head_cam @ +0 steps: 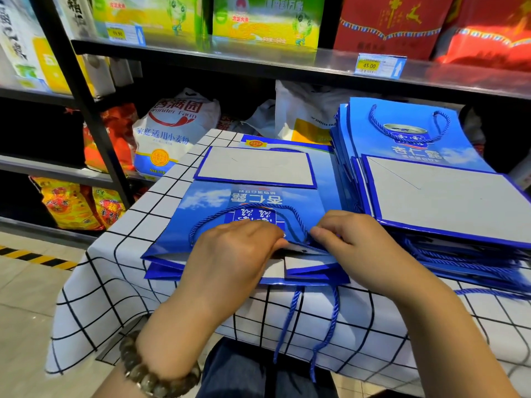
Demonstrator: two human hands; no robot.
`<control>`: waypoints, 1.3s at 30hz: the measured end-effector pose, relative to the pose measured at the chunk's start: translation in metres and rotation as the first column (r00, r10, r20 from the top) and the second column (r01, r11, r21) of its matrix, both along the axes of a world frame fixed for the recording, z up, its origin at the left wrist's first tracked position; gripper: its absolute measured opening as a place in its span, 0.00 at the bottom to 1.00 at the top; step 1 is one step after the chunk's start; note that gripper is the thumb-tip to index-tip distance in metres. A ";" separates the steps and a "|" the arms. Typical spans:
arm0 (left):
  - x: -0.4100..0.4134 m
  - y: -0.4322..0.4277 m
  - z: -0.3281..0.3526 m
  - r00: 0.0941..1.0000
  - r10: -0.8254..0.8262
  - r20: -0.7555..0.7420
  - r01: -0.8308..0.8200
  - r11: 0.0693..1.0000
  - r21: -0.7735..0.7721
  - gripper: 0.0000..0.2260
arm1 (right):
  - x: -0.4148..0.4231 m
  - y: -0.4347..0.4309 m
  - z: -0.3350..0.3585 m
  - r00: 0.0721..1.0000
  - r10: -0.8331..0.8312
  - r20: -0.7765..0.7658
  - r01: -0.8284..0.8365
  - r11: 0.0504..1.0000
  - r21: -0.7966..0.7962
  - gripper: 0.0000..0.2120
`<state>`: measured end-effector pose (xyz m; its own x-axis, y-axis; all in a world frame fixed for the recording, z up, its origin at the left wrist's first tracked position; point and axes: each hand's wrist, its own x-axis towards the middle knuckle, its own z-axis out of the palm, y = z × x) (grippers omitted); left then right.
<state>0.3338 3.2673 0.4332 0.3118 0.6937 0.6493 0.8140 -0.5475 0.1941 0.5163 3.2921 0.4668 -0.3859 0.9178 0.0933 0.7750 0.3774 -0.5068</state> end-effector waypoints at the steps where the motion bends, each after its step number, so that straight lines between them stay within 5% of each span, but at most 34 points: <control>1: -0.001 0.000 0.001 1.000 0.006 0.009 -0.006 1.000 0.015 0.15 | 0.001 -0.002 0.002 0.999 0.024 -0.049 -0.027 0.998 -0.055 0.14; 7: -0.002 0.000 0.001 1.000 0.012 0.022 -0.012 1.000 0.026 0.14 | 0.007 -0.010 0.006 0.989 0.098 -0.110 -0.121 0.964 -0.235 0.10; 10: 0.000 -0.001 0.000 1.000 0.003 0.023 -0.003 1.000 0.017 0.14 | 0.005 -0.010 0.002 0.997 0.074 0.014 -0.072 0.991 -0.114 0.10; 17: 0.002 -0.003 0.000 0.999 0.000 0.038 0.001 1.000 -0.014 0.14 | 0.001 -0.019 -0.002 0.993 0.003 -0.119 -0.006 1.000 -0.028 0.09; 26: 0.018 -0.013 -0.001 0.981 0.110 0.159 -0.111 0.994 -0.002 0.10 | -0.002 -0.020 -0.009 0.997 -0.075 -0.027 0.077 0.995 0.059 0.07; 31: 0.036 -0.016 0.001 0.973 0.232 -0.001 -0.229 0.957 -0.179 0.16 | -0.008 -0.023 -0.008 0.992 -0.109 -0.061 0.113 0.991 0.069 0.08; 39: 0.038 -0.017 -0.002 0.979 0.195 -0.059 -0.202 0.966 -0.164 0.13 | -0.007 -0.028 -0.011 0.986 -0.126 -0.109 0.129 0.991 0.020 0.07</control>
<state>0.3723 3.2503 0.4315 0.1813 0.8425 0.5072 0.9123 -0.3367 0.2332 0.5092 3.2638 0.4559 -0.2522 0.9555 0.1530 0.7591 0.2934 -0.5811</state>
